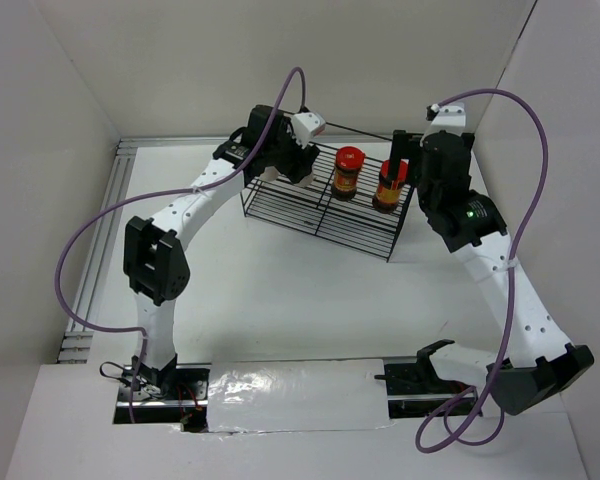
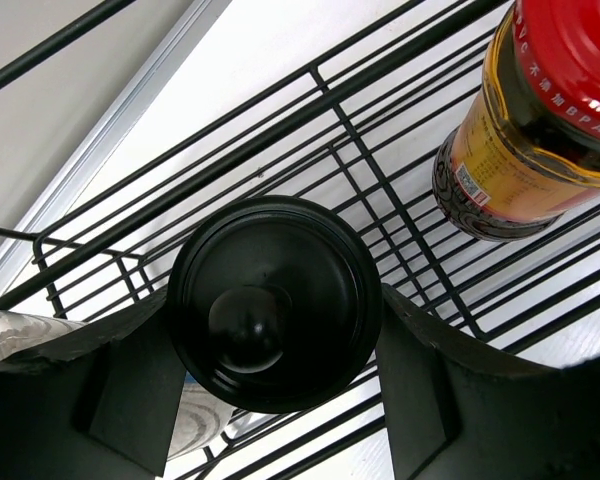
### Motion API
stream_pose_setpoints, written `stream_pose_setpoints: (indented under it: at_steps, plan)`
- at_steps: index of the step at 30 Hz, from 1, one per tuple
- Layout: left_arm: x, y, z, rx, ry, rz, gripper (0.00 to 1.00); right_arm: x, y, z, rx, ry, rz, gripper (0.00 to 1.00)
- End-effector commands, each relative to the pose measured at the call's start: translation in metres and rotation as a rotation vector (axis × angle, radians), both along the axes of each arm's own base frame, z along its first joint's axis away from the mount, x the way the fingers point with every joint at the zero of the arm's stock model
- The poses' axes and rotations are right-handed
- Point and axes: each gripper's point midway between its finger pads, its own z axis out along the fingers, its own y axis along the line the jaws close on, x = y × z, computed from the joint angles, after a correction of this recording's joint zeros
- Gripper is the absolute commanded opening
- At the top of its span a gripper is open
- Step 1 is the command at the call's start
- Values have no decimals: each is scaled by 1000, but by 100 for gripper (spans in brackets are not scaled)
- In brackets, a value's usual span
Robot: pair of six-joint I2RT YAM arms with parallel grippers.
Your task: Organize the condiment bottles
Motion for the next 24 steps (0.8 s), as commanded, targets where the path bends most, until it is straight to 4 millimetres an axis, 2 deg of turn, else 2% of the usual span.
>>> stream_pose_setpoints:
  at_steps: [1, 9, 11, 15, 21, 23, 24]
  plan:
    - [11, -7, 23, -73, -61, 24, 0, -1, -3, -1, 7, -3, -1, 100]
    - [12, -3, 18, -85, -28, 43, 0, -4, -5, 2, 13, -10, -1, 100]
    - [12, -2, 15, -82, -22, 49, 4, -6, -6, 2, 15, -12, -3, 100]
    - [12, -1, 12, -84, -8, 57, 5, -8, -6, 2, 20, -16, -1, 100]
    - [12, -1, 16, -103, -12, 61, 7, -8, -6, 3, 20, -16, 2, 100]
    - [11, -3, 17, -107, -7, 50, 14, -8, -6, 5, 22, -19, 3, 100]
    - [10, -4, 16, -109, 0, 42, 34, -8, -5, 4, 22, -16, 5, 100]
